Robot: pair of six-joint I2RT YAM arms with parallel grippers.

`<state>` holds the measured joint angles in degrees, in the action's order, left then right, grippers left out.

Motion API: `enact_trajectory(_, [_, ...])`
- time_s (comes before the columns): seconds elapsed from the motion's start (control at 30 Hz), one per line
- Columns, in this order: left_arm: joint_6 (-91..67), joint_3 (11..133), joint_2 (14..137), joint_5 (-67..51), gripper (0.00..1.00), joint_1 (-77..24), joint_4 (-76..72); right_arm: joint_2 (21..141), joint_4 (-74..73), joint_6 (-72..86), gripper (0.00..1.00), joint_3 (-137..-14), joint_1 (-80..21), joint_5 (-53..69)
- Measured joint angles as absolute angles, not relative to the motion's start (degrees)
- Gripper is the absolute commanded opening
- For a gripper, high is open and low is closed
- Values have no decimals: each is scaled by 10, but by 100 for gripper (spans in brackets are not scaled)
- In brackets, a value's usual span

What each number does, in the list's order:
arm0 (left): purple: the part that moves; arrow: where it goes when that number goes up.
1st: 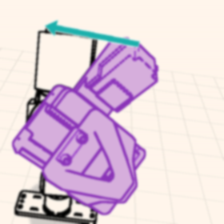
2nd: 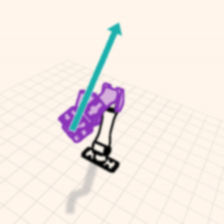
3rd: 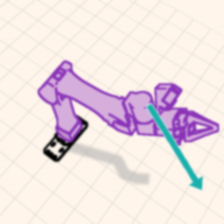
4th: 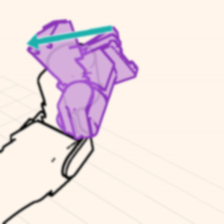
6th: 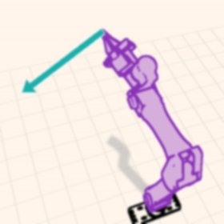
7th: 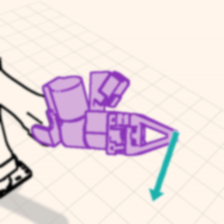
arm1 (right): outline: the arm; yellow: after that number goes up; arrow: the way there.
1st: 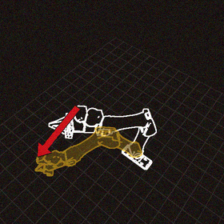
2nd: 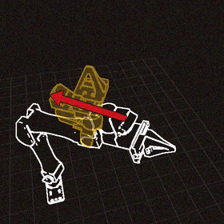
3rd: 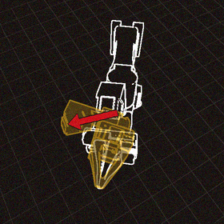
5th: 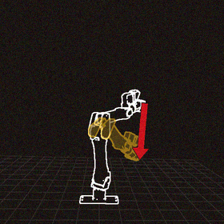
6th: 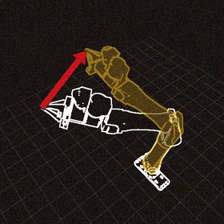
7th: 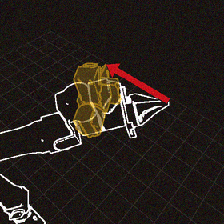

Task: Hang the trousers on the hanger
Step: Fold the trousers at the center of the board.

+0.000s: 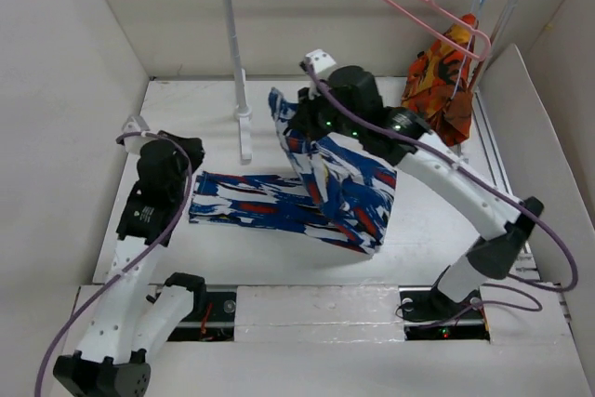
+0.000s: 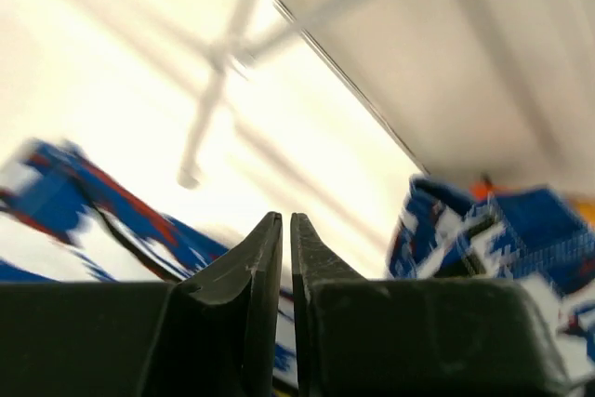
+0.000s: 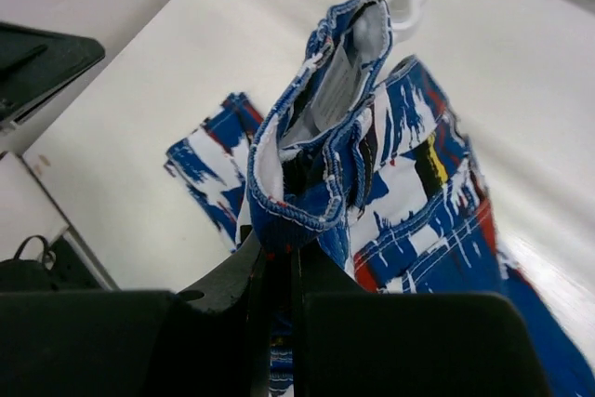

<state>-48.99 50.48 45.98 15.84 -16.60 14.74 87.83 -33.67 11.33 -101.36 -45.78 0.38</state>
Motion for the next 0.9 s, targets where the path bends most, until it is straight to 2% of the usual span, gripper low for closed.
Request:
enact_trajectory(0.1, [-463,526,458,138,7,-62,194,964,-322,121,2,-1067,-506,3])
enact_trajectory(0.13, [-463,527,459,138,7,-61,195,992,-307,124,2,-1083,-522,6])
enact_trajectory(0.17, [-457,537,466,143,8,-53,207,1025,-296,129,11,-1102,-539,11])
enact_trajectory(0.2, [-451,548,474,146,8,-50,218,1061,-282,135,37,-1125,-556,22])
enact_trajectory(0.23, [-445,562,481,152,9,-50,227,1099,-265,145,52,-1146,-570,38])
enact_trajectory(0.27, [-439,576,485,158,12,-50,236,1141,-247,151,60,-1174,-584,60])
enact_trajectory(0.37, [-420,620,491,175,14,-50,250,1246,-229,153,62,-1234,-611,124])
enact_trajectory(0.47, [-408,641,486,179,17,-50,248,1258,-239,143,63,-1180,-619,154])
enact_trajectory(0.57, [-401,609,482,153,19,-50,229,1174,-234,135,56,-1032,-600,159])
enact_trajectory(0.67, [-399,528,492,94,19,-56,197,1046,-226,119,9,-900,-554,160])
enact_trajectory(0.7, [-400,497,507,73,19,-63,186,1000,-226,114,0,-863,-537,156])
enact_trajectory(0.8, [-405,420,580,17,20,-91,160,869,-213,107,0,-753,-495,136])
enact_trajectory(0.9, [-412,367,648,-33,20,-106,140,787,-192,107,0,-643,-481,122])
